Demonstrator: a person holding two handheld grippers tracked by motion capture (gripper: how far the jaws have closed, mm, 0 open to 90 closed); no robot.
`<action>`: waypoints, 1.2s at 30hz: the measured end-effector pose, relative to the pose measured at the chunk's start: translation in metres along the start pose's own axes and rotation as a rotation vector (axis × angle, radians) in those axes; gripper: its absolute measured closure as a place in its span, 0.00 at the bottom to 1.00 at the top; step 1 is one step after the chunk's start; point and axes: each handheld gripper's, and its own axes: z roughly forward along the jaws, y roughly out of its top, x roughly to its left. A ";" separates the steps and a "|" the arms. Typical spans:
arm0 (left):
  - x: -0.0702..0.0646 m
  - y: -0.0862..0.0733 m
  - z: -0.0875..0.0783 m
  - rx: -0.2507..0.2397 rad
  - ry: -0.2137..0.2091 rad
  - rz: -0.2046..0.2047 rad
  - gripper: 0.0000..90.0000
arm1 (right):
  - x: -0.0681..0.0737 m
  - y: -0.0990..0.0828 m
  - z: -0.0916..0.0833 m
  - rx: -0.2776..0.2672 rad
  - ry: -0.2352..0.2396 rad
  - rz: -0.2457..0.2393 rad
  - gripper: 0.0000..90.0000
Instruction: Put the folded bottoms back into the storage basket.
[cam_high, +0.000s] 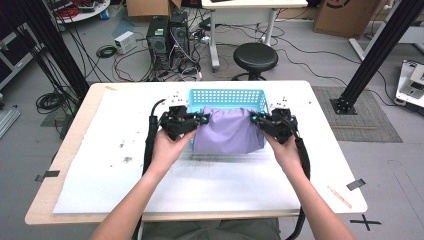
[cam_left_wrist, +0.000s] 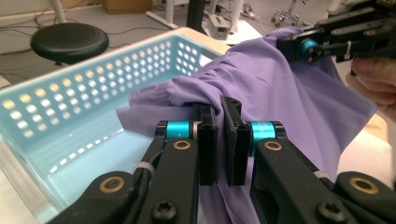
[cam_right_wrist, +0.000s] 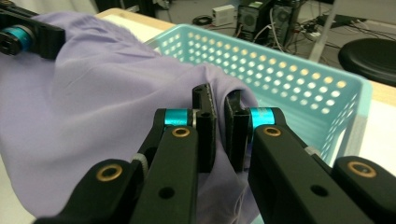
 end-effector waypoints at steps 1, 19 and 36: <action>0.003 0.003 0.004 0.000 0.012 0.012 0.95 | -0.003 0.003 0.004 0.004 -0.004 0.001 0.96; 0.073 0.004 0.067 0.067 0.137 -0.025 0.82 | -0.047 0.026 0.084 0.070 -0.130 -0.005 0.78; 0.051 -0.023 0.011 0.018 0.150 0.109 0.50 | -0.065 -0.006 0.030 0.055 -0.203 -0.001 0.52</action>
